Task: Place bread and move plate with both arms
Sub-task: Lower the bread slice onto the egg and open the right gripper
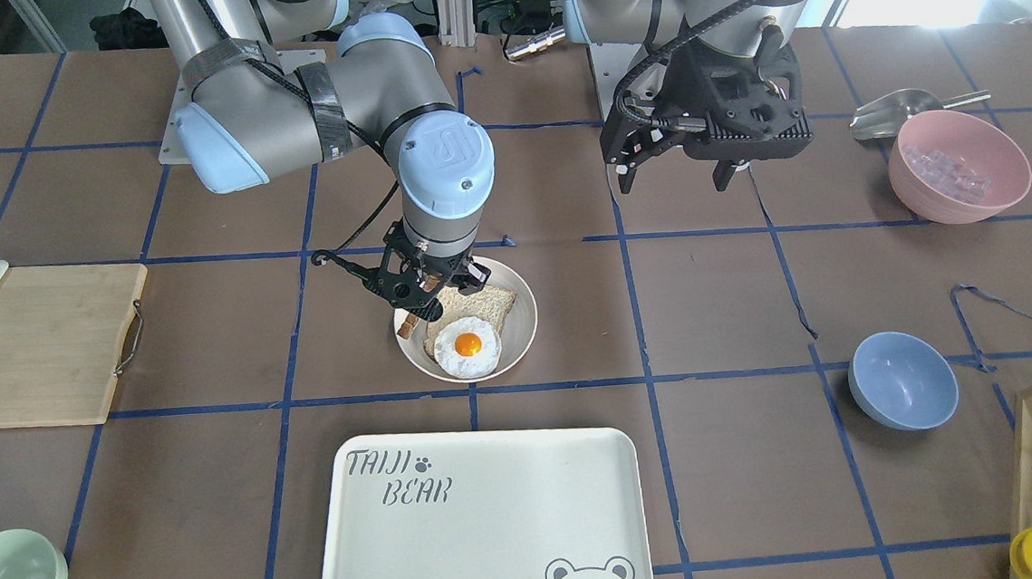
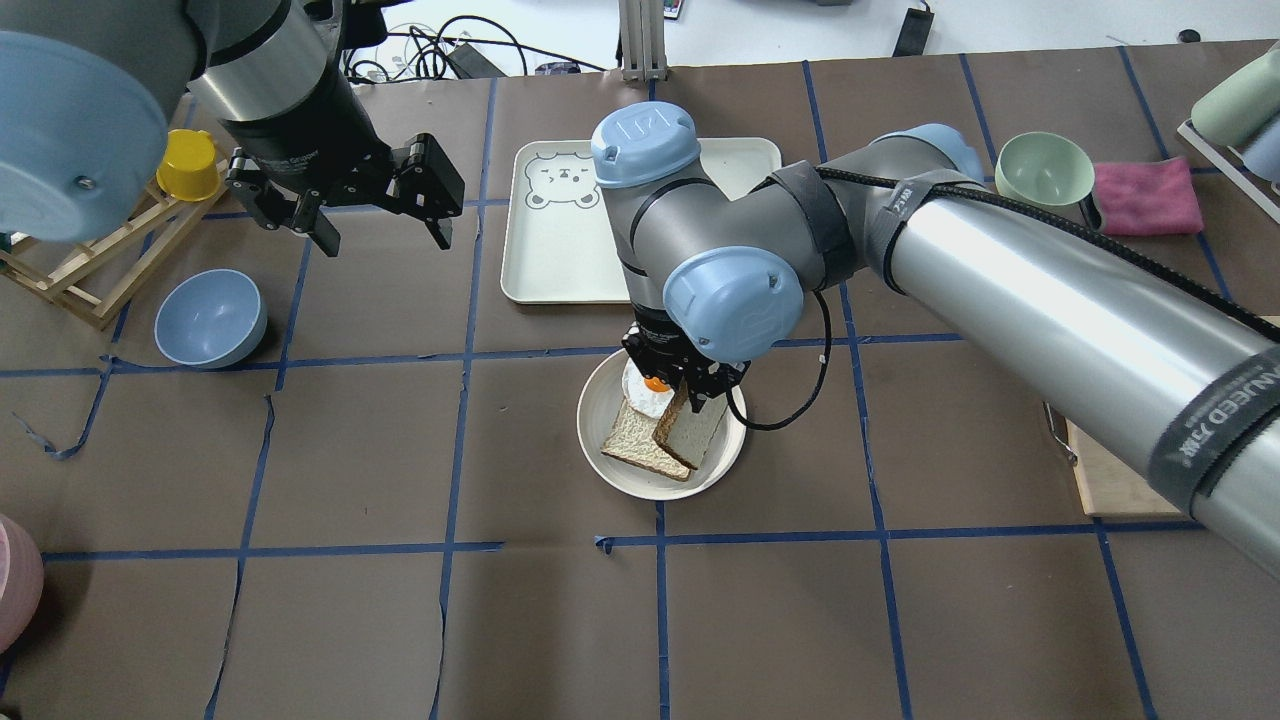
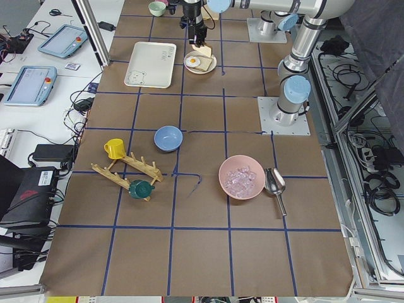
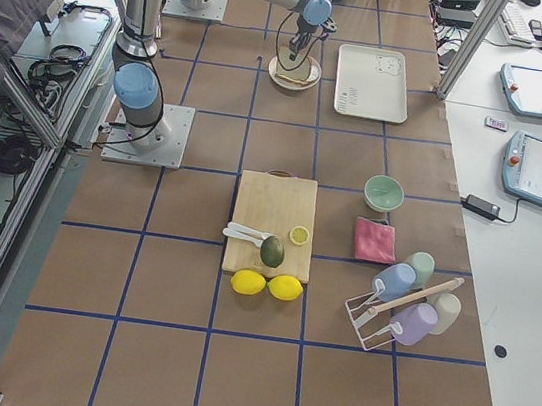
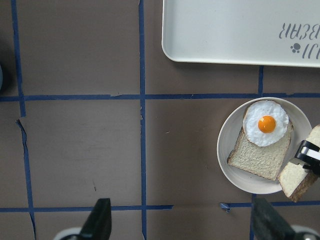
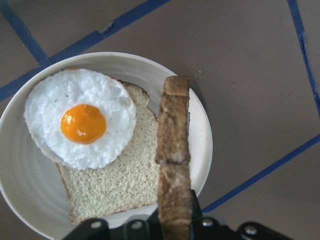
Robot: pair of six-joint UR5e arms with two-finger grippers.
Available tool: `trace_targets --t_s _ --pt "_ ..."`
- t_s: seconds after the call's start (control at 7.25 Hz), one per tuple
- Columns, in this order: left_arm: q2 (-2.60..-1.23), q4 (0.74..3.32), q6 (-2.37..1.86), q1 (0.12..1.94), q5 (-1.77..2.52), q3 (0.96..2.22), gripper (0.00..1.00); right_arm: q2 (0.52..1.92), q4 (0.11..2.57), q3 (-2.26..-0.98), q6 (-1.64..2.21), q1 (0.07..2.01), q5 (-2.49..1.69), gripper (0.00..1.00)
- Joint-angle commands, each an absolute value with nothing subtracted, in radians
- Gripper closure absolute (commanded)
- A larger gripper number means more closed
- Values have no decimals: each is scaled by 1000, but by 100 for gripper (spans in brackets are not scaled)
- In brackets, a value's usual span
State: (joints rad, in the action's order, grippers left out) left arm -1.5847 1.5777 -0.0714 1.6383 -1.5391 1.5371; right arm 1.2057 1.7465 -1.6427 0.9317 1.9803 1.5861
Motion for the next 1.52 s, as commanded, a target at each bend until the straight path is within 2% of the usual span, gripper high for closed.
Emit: trace_targets --t_s 0.0,0.41,0.55,0.83,0.97,1.24,1.38 --pt "-1585 1578 -69 1638 -1542 1537 0 1200 1746 -1643 931 1980 1585 100" --pt "-1585 1577 -68 1638 -1542 1536 0 1198 1756 -1647 934 1980 1557 99" --pt "-1585 1577 -67 1637 -1542 1536 0 1193 1758 -1646 937 1980 1557 87" --pt "-1585 1577 -67 1632 -1542 1536 0 1193 1758 -1647 928 1980 1559 71" --pt "-1585 1575 -67 1632 -1540 1536 0 1193 1762 -1647 930 1980 1559 42" --pt "-1585 1575 -67 1632 -1542 1536 0 1196 1790 -1651 940 1982 1559 14" --pt "-1585 1575 -67 1632 -1542 1536 0 1195 1805 -1651 943 1983 1559 12"
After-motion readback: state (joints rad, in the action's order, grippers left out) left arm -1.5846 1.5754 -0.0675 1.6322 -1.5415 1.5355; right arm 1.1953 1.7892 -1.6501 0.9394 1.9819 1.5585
